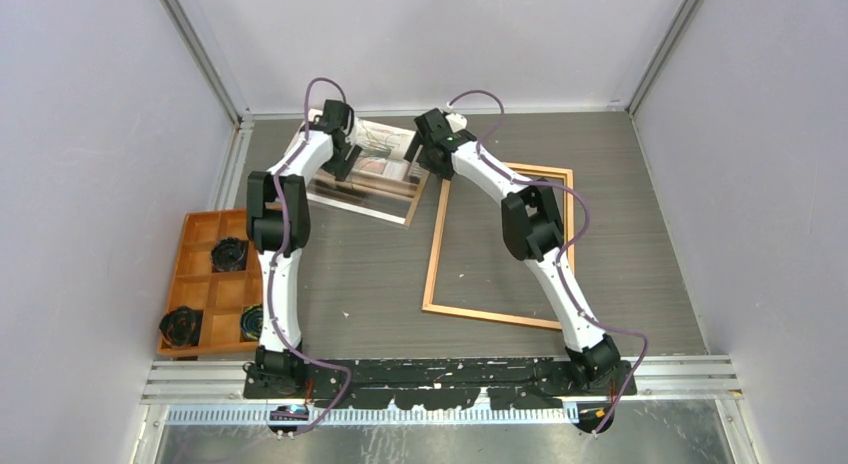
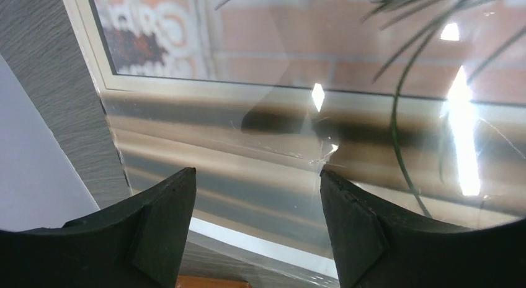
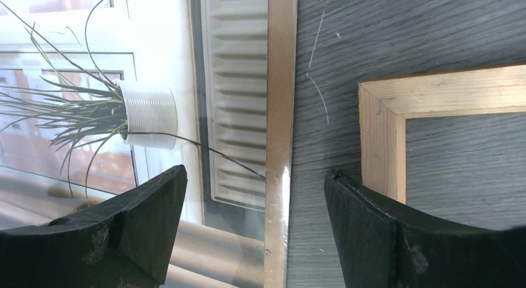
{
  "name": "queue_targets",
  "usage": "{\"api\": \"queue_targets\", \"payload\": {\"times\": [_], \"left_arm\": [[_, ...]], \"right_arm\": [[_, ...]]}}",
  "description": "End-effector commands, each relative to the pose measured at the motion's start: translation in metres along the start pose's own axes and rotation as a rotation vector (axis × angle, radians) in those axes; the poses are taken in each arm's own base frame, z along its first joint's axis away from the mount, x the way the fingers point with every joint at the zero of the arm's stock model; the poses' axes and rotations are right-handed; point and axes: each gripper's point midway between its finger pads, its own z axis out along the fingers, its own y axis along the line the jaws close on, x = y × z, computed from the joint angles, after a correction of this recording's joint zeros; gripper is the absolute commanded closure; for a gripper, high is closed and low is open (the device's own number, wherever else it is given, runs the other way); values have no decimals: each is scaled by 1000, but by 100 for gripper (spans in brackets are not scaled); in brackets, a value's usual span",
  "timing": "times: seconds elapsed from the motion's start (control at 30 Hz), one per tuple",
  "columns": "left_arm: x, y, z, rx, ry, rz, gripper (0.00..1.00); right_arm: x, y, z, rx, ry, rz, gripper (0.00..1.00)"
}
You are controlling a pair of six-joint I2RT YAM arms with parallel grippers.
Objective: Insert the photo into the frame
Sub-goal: Pick up the photo frame item at the center of the board.
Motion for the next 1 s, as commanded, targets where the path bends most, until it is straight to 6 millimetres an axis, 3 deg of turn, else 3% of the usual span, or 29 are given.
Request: {"api": "queue_targets", "payload": {"times": [0.0, 0.17, 0.37, 0.67, 0.97], "left_arm": [[40, -33, -5, 95, 91, 119, 24], [56, -42, -14, 131, 95, 146, 24], [57, -44, -16, 134, 89, 150, 24], [54, -53, -13, 149, 89, 180, 25], [53, -56, -15, 161, 91, 204, 25]], "right_arm": [[27, -7, 1, 29, 43, -2, 15], [38, -6, -9, 6, 55, 18, 15], [46, 3, -19, -41, 84, 80, 19], [26, 41, -50, -276, 92, 286, 20], [-8, 86, -106, -580, 76, 411, 23]]}}
